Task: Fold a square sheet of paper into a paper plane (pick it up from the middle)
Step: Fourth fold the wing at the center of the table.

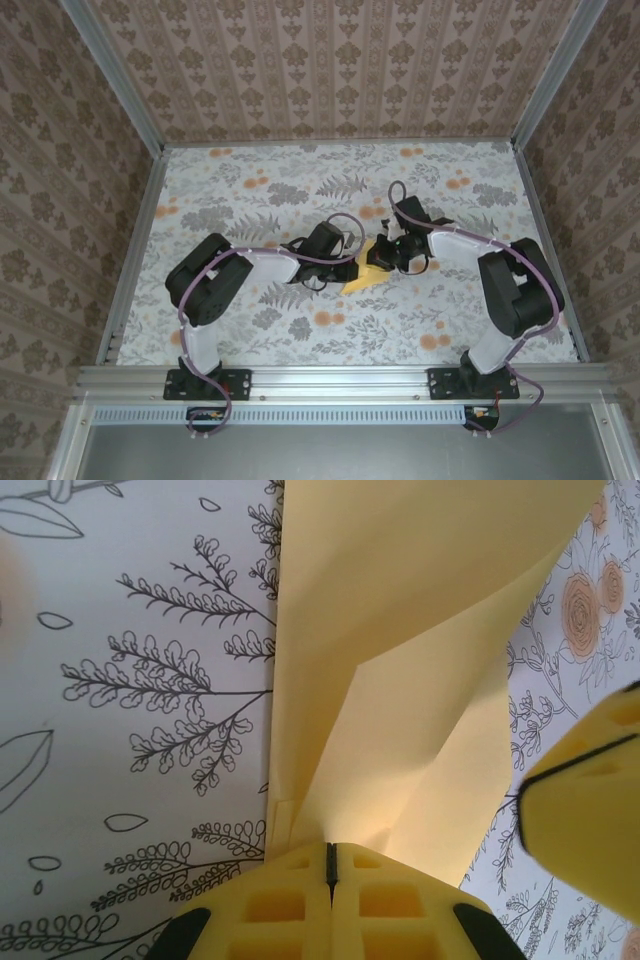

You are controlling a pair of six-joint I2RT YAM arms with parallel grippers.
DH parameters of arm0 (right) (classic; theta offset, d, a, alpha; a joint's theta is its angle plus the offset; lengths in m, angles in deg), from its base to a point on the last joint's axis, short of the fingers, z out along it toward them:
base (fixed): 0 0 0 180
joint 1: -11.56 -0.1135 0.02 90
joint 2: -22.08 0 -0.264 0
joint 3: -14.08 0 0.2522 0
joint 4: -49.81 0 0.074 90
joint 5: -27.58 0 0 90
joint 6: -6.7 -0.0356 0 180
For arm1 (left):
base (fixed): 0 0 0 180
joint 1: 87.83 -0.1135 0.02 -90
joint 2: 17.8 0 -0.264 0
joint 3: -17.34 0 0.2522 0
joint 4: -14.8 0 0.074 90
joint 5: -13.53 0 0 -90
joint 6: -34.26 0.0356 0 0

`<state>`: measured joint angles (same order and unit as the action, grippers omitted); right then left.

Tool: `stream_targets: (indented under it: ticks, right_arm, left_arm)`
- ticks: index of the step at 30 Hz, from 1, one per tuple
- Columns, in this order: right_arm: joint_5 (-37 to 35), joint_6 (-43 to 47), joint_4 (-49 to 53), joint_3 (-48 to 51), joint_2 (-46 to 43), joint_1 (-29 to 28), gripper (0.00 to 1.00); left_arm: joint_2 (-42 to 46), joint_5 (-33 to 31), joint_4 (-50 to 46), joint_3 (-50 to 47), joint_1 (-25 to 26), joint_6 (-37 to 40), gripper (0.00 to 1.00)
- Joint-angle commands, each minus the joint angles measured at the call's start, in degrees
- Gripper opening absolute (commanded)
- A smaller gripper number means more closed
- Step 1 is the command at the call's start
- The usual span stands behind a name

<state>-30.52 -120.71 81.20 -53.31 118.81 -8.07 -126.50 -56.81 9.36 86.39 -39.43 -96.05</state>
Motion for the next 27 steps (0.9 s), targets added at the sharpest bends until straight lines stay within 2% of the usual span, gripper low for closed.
stream_targets:
  ticks: [1,7,19,27]
  right_arm:
    - [4.1,1.8,-4.4,0.7,3.4,-0.1,0.03]
    - [3.6,2.9,-5.6,0.3,6.8,-0.1,0.01]
    - [-3.6,7.8,-3.4,-2.9,9.9,3.1,0.0]
    - [-1.2,7.3,-6.8,-1.5,4.6,3.5,0.0]
  left_arm:
    - [-2.4,-3.0,-7.6,-0.3,-0.2,-0.9,0.0]
    - [-2.4,-3.1,-8.7,-0.2,-0.3,-1.5,0.0]
    - [-2.5,-3.1,-10.8,-0.7,-0.2,-1.8,0.0]
    - [-2.4,-3.0,-10.8,-0.5,-0.3,-1.0,0.0]
